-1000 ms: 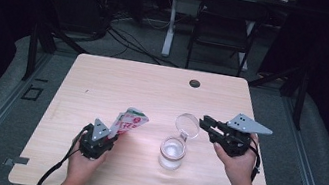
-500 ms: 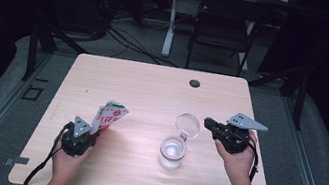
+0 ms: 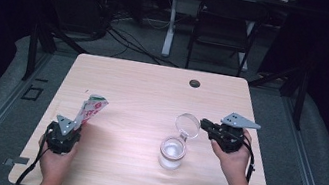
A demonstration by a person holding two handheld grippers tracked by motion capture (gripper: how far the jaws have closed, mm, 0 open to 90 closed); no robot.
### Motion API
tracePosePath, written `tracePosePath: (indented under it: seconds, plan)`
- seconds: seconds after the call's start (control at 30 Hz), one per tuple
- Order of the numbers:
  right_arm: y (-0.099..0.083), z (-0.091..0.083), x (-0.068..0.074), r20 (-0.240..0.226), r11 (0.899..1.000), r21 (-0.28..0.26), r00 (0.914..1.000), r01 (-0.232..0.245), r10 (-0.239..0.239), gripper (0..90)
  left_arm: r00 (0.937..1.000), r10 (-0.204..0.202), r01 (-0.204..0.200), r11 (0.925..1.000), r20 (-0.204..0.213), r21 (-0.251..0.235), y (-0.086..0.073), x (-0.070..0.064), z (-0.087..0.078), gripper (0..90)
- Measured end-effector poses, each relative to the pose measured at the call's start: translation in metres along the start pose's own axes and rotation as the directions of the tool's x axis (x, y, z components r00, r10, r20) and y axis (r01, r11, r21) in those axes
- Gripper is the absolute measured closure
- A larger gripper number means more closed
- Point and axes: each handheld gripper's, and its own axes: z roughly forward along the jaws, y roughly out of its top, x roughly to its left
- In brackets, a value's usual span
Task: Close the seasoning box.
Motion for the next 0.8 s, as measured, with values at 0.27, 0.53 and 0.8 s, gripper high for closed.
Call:
tracePosePath:
  seconds: [0.27,0.53,0.8]
  plan:
    - [-0.001,0.005,0.0,-0.014,1.0,0.004,0.9999,-0.002,0.003,84.7,0.9988,0.028,-0.026,0.9987,-0.039,0.044,-0.005,0.001,0.008,73.0]
    - [-0.001,0.003,0.0,-0.019,1.0,0.006,0.9998,-0.004,0.004,84.8,0.9915,0.122,-0.125,0.9906,0.043,0.057,-0.003,-0.008,0.008,50.4]
    - [-0.001,0.003,0.001,-0.02,1.0,0.002,0.9998,-0.003,0.003,84.4,0.9843,0.106,-0.107,0.9942,0.141,-0.001,0.0,-0.013,0.0,28.2]
